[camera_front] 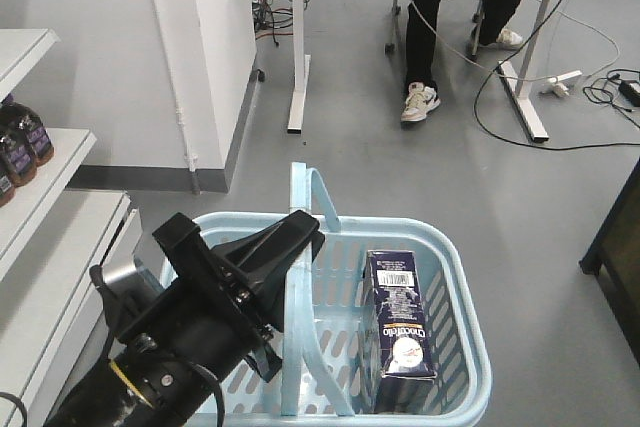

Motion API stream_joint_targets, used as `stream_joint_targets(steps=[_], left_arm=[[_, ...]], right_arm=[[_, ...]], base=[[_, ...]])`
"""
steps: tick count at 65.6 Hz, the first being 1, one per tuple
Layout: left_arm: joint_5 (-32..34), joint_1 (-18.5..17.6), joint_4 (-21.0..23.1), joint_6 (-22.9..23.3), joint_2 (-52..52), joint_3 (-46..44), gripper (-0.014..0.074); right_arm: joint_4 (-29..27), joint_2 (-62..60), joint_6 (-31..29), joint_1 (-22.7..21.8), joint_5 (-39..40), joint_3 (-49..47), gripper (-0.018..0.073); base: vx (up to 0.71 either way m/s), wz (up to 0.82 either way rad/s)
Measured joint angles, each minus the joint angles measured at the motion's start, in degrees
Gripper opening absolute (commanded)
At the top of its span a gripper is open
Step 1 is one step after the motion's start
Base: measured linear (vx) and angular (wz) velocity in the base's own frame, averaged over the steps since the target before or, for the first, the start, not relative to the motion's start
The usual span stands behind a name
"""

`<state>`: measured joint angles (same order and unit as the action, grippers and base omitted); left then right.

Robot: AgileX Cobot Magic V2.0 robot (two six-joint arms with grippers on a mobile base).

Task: Left arm holds basket, right arm returns cookies
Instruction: 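Drive the base across the room holding the basket with the left gripper, then turn and drive the base up to the snack shelf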

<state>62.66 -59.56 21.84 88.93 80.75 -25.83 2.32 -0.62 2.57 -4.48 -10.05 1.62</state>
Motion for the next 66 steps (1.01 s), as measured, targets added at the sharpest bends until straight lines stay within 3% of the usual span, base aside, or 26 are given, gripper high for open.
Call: stream_joint_targets(steps=[24, 66], left_arm=[[0.0, 0.0, 0.0, 0.0, 0.0, 0.0, -0.0003], [0.0, 0.0, 0.0, 0.0, 0.0, 0.0, -0.0003]], right_arm=[[0.0, 0.0, 0.0, 0.0, 0.0, 0.0, -0.0009], [0.0, 0.0, 0.0, 0.0, 0.0, 0.0, -0.0009]], base=[[0.26, 0.21], [0.12, 0.51]])
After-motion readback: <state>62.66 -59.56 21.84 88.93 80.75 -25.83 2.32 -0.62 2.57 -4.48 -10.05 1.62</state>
